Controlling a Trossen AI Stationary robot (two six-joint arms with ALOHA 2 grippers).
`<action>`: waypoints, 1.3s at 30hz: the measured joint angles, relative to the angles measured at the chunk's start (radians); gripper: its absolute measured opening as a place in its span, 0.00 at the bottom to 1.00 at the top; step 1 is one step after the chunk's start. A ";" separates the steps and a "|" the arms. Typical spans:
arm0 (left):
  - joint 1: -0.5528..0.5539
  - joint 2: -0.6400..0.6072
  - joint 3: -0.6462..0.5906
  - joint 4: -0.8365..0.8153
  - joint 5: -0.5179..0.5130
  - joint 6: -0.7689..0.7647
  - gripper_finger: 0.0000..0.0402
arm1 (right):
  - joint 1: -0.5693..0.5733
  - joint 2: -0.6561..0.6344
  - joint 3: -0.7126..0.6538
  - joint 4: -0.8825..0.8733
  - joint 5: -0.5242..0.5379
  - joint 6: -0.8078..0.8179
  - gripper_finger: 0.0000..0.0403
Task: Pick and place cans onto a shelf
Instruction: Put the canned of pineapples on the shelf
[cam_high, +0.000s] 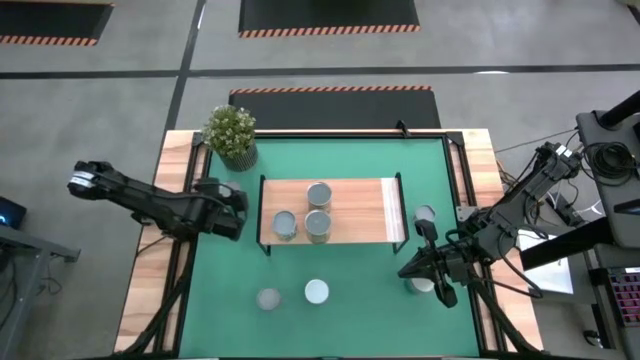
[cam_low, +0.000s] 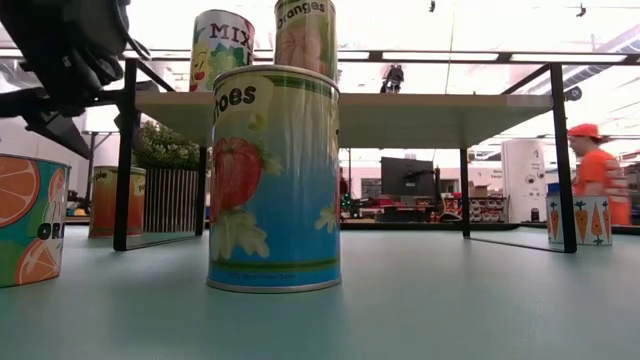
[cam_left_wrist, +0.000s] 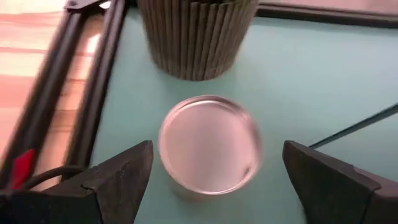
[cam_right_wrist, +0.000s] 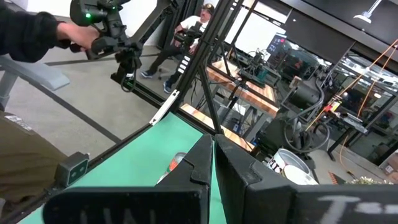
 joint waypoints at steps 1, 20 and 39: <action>0.002 0.000 -0.002 0.017 -0.007 0.008 0.85 | 0.000 0.000 0.000 0.000 0.000 0.000 0.02; 0.035 0.029 -0.074 0.127 -0.046 0.036 0.85 | 0.000 0.000 0.000 0.000 0.000 0.000 0.02; 0.046 0.116 -0.081 0.146 -0.045 0.042 0.82 | 0.000 0.000 0.000 0.000 0.000 0.001 0.02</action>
